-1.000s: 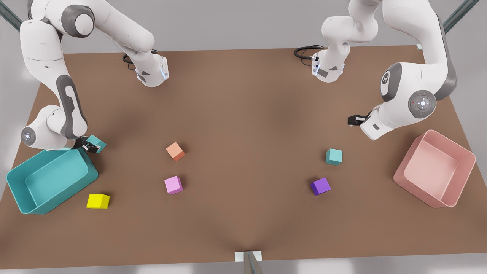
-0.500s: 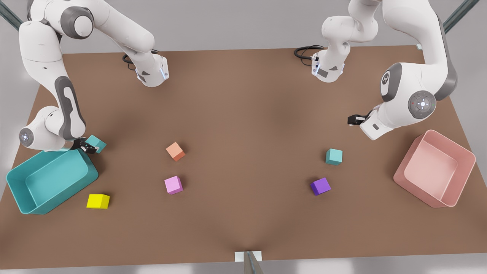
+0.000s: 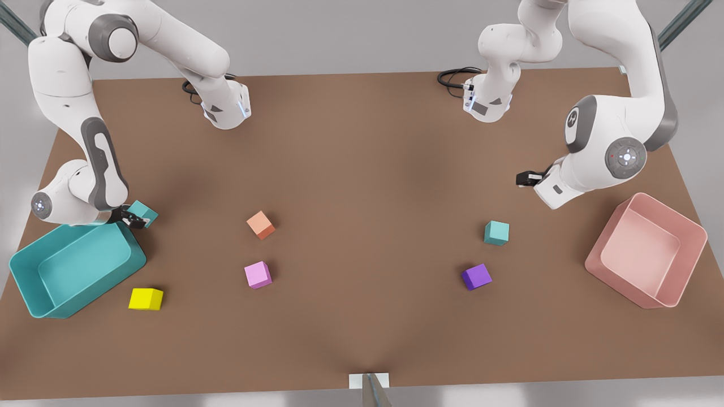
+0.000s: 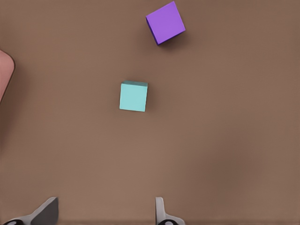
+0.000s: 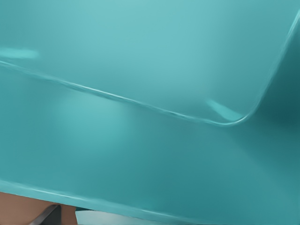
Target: Stack the two blue cubes on top of each other
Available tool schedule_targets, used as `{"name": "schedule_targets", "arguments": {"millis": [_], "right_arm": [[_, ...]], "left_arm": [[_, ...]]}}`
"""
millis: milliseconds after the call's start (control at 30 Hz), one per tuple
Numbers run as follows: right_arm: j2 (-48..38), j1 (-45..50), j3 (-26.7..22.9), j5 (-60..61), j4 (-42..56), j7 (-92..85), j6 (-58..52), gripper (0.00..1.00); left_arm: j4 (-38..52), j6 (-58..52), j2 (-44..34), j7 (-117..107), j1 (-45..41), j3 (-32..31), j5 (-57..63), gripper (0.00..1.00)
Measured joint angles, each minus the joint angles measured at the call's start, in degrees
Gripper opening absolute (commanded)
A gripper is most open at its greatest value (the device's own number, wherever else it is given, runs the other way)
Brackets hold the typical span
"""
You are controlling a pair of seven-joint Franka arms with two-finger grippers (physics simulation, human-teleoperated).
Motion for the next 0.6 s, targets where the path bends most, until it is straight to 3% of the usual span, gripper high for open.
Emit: {"name": "schedule_targets", "arguments": {"millis": [600], "right_arm": [[1.49,-1.48,0.02,0.85,-0.75,-2.02,2.18,1.00]], "left_arm": [[0.01,-0.34,0.72,-0.01,-0.09,0.00,0.00,1.00]]}}
